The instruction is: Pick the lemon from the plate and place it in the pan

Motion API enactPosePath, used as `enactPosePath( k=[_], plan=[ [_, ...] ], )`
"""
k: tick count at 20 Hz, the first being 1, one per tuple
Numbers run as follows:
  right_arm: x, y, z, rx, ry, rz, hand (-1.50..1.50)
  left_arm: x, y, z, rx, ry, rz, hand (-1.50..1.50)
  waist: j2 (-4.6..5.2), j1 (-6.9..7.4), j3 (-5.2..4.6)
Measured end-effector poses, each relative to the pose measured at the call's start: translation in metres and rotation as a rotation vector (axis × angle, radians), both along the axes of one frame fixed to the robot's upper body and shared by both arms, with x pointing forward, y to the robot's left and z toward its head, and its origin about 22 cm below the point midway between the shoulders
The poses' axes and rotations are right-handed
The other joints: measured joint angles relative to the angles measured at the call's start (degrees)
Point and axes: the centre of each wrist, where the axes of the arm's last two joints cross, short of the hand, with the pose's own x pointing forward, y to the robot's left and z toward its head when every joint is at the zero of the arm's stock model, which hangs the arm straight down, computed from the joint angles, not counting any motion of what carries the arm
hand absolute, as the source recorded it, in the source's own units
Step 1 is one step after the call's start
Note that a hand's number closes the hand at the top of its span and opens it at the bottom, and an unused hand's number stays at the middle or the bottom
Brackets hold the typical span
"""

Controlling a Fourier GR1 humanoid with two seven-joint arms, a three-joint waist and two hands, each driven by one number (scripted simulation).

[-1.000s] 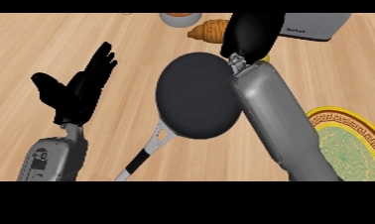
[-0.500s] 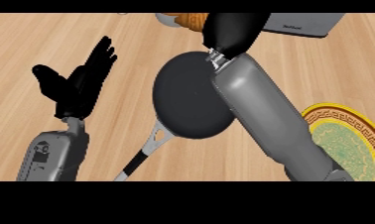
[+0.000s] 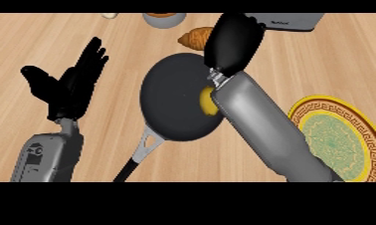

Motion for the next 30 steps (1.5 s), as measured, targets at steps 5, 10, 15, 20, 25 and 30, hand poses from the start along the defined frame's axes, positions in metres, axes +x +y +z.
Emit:
enactPosePath(
  k=[5, 10, 15, 20, 25, 30],
  plan=[
    [-0.006, -0.003, -0.037, 0.017, 0.051, 0.037, 1.50, -0.002, 0.002, 0.000, 0.007, -0.008, 0.015, 0.00, 0.25, -0.51, 0.07],
    [-0.007, -0.014, -0.070, 0.055, 0.124, 0.023, 1.50, -0.003, 0.004, 0.000, -0.001, -0.011, 0.026, 0.00, 0.34, -0.95, 0.12],
    [-0.008, -0.040, -0.093, 0.204, 0.170, -0.041, -1.50, -0.006, 0.013, 0.000, 0.002, -0.007, 0.041, 0.00, 0.29, -1.62, 0.22],
    [-0.017, -0.049, -0.115, 0.304, 0.177, -0.028, -1.50, -0.009, 0.013, -0.002, 0.001, -0.008, 0.041, 0.00, 0.25, -1.78, 0.23],
    [-0.025, -0.048, -0.112, 0.376, 0.019, 0.043, -1.50, -0.010, 0.013, -0.005, 0.001, -0.004, 0.057, 0.00, -0.15, -2.66, 0.22],
    [-0.038, -0.056, -0.105, 0.499, -0.173, 0.087, -1.50, -0.015, 0.017, -0.013, 0.000, 0.012, 0.080, 0.00, -0.65, -4.11, 0.22]
  ],
)
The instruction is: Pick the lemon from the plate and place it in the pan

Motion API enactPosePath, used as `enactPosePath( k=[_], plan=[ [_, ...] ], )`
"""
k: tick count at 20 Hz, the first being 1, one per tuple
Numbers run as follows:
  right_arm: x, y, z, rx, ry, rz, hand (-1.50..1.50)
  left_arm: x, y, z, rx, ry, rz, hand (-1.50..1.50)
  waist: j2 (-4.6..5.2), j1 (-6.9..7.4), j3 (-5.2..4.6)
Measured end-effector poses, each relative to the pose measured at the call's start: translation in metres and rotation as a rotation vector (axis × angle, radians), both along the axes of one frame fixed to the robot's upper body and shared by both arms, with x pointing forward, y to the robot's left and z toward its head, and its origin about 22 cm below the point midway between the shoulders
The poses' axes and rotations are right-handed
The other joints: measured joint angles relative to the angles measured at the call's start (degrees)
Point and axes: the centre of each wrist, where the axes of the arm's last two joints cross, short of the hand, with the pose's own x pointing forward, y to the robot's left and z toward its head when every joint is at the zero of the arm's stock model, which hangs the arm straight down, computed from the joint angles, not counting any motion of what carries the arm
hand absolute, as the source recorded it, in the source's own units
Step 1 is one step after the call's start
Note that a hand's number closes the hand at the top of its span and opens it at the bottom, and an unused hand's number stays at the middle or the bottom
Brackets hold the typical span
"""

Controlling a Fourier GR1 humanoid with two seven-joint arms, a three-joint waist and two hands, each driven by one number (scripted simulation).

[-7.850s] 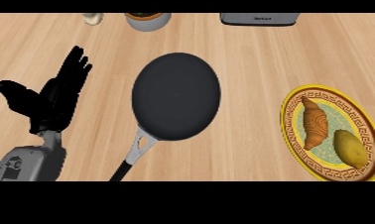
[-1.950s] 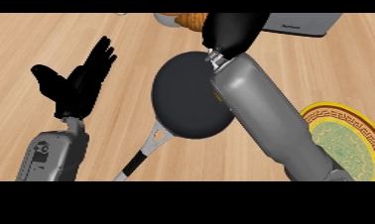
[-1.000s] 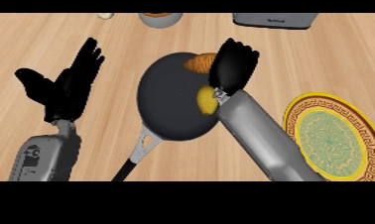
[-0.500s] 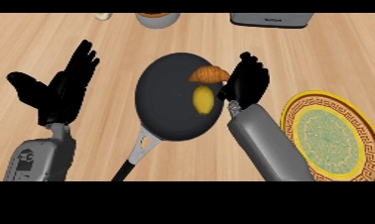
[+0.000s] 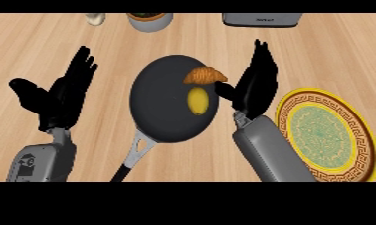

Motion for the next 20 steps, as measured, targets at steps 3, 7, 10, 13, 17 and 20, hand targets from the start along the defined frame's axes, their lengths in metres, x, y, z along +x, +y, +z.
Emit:
enactPosePath(
  k=[3, 7, 10, 13, 17, 20],
  plan=[
    [-0.018, -0.005, -0.001, 0.087, -0.104, 0.006, -1.50, -0.003, 0.005, -0.002, 0.000, 0.002, 0.011, 0.00, -0.40, -0.91, 0.00],
    [-0.054, -0.003, -0.006, 0.192, -0.217, 0.042, -1.50, -0.006, 0.011, -0.002, 0.003, 0.008, 0.029, 0.00, -0.74, -2.05, -0.02],
    [-0.088, 0.002, -0.013, 0.264, -0.277, 0.079, -1.50, -0.008, 0.012, -0.004, 0.002, 0.007, 0.034, 0.00, -0.75, -2.53, -0.05],
    [-0.128, 0.009, -0.025, 0.325, -0.288, 0.094, -1.50, -0.007, 0.017, 0.000, 0.000, 0.006, 0.051, 0.00, -0.69, -3.11, -0.08],
    [-0.178, 0.017, -0.033, 0.360, -0.296, 0.094, -1.50, -0.013, 0.025, -0.002, 0.005, 0.008, 0.056, 0.00, -0.60, -3.42, -0.15],
    [-0.207, 0.023, -0.040, 0.359, -0.293, 0.086, -1.50, -0.014, 0.022, 0.002, 0.003, 0.004, 0.058, 0.00, -0.44, -3.51, -0.16]
  ],
)
